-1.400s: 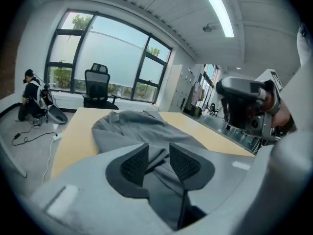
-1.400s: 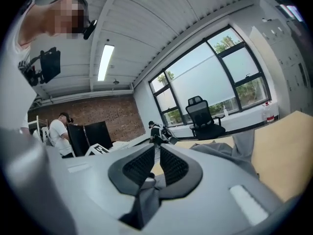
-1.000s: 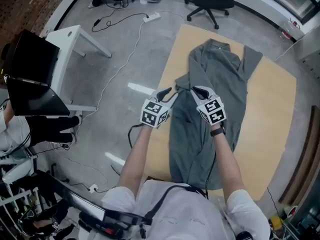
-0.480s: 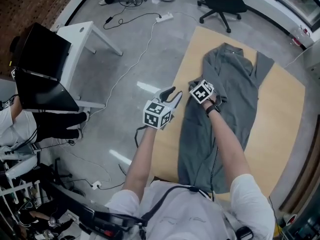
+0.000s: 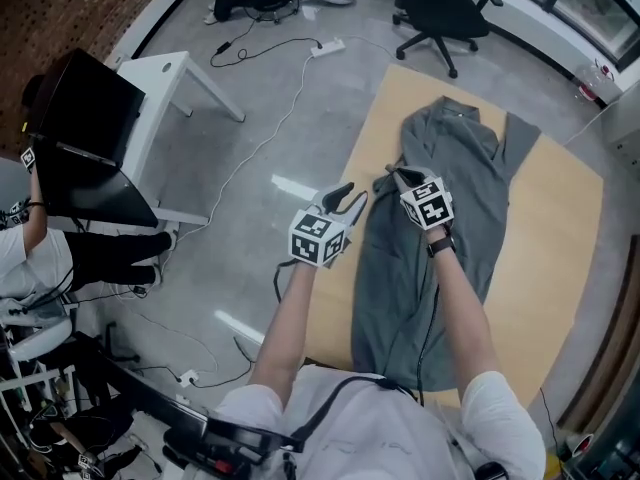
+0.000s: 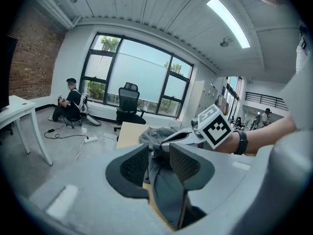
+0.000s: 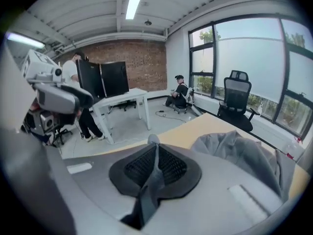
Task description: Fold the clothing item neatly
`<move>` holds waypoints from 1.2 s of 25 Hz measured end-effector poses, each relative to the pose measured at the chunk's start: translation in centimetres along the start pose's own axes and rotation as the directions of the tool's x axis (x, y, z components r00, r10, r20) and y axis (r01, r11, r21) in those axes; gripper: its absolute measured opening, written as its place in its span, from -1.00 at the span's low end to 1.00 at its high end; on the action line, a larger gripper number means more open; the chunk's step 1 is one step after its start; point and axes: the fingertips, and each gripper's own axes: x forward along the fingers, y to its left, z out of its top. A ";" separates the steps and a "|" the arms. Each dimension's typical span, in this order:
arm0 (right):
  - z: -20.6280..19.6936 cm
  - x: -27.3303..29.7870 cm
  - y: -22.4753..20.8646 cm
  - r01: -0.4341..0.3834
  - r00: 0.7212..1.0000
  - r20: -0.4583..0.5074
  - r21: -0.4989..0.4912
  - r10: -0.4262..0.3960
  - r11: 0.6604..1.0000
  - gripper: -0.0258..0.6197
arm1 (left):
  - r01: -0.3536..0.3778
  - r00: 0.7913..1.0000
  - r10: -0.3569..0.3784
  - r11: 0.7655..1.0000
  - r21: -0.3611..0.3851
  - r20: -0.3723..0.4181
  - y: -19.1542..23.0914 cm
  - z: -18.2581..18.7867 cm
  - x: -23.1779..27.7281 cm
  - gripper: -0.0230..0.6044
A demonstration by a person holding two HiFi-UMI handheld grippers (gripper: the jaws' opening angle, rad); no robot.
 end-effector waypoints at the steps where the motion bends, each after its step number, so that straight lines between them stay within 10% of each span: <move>1: 0.6 -1.1 -0.3 -0.003 0.999 0.037 0.023 0.003 1.000 -0.85 | 0.008 1.000 -0.008 1.000 0.004 0.004 -0.5 0.3 0.1 -0.49; 8: 7.1 -11.9 -2.5 -0.074 0.915 0.402 0.157 0.005 0.985 -0.85 | 0.044 0.998 -0.044 0.999 0.020 0.033 -3.8 1.9 0.6 -0.49; 12: 7.8 -19.4 -5.7 0.025 0.866 0.488 0.182 -0.113 0.983 -0.85 | 0.057 0.997 -0.058 0.998 0.033 0.042 -5.4 2.7 0.7 -0.49; 17: 2.5 -26.1 -9.3 0.167 0.854 0.447 0.245 -0.264 0.955 -0.85 | 0.069 0.997 -0.071 0.997 0.046 0.036 -7.2 3.0 1.0 -0.49; 22: -7.5 -28.9 -14.2 0.278 0.809 0.318 0.534 -0.494 0.799 -0.85 | 0.084 0.996 -0.085 0.996 0.038 0.024 -8.7 2.0 1.5 -0.49; 30: -21.2 -26.1 -14.8 0.314 0.854 0.109 0.670 -0.508 0.673 -0.42 | 0.108 0.994 -0.108 0.994 0.029 -0.001 -10.4 0.7 2.0 -0.49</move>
